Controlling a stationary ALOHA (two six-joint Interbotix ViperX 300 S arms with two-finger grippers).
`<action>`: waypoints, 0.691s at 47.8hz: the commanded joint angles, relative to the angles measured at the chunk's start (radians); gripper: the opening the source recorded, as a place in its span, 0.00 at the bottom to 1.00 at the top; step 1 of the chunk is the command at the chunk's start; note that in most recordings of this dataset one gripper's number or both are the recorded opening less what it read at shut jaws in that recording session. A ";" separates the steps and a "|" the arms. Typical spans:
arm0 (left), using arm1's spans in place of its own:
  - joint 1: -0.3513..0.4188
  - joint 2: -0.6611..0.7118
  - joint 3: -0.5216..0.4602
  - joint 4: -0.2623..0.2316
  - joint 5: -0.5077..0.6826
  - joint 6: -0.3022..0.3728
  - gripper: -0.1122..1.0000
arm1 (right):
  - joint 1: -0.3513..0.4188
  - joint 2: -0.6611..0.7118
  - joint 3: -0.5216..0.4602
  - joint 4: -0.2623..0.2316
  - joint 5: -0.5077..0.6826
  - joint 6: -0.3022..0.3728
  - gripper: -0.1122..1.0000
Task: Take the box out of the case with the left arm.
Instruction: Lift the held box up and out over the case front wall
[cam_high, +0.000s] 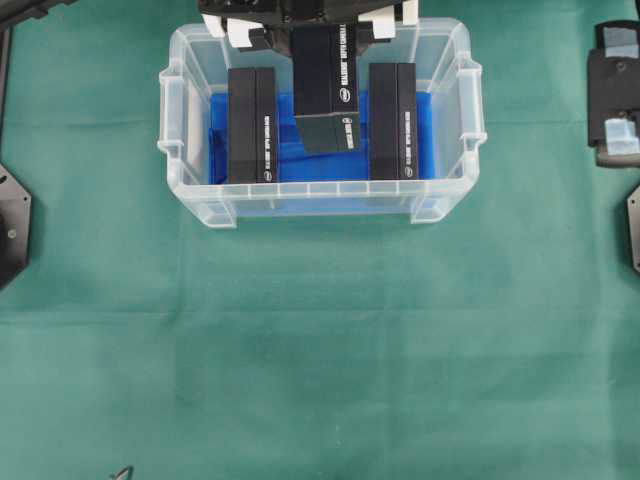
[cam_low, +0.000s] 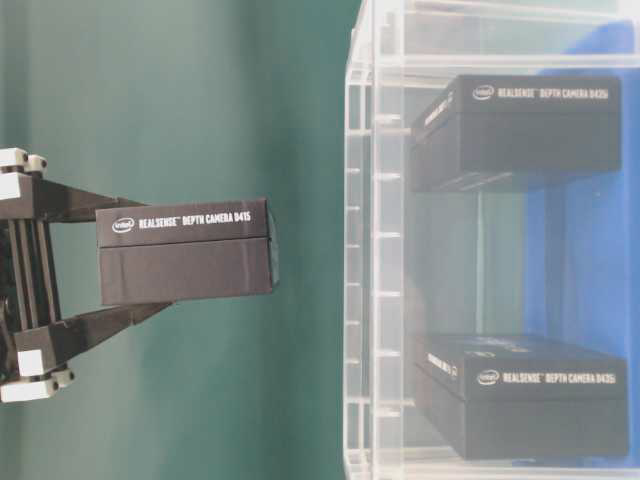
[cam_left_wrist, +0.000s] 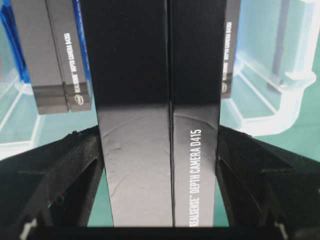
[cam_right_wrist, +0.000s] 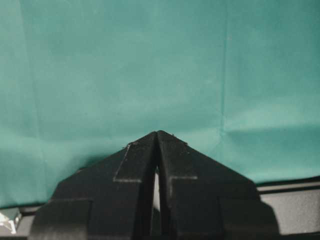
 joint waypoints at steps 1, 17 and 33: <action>0.003 -0.057 -0.011 0.005 -0.003 0.002 0.66 | 0.002 0.002 -0.026 -0.003 -0.005 0.000 0.13; -0.018 -0.064 0.005 0.003 -0.003 -0.008 0.66 | 0.002 0.002 -0.026 -0.003 -0.005 0.000 0.13; -0.130 -0.066 0.020 0.005 0.003 -0.098 0.66 | 0.000 0.002 -0.026 -0.003 -0.005 -0.002 0.13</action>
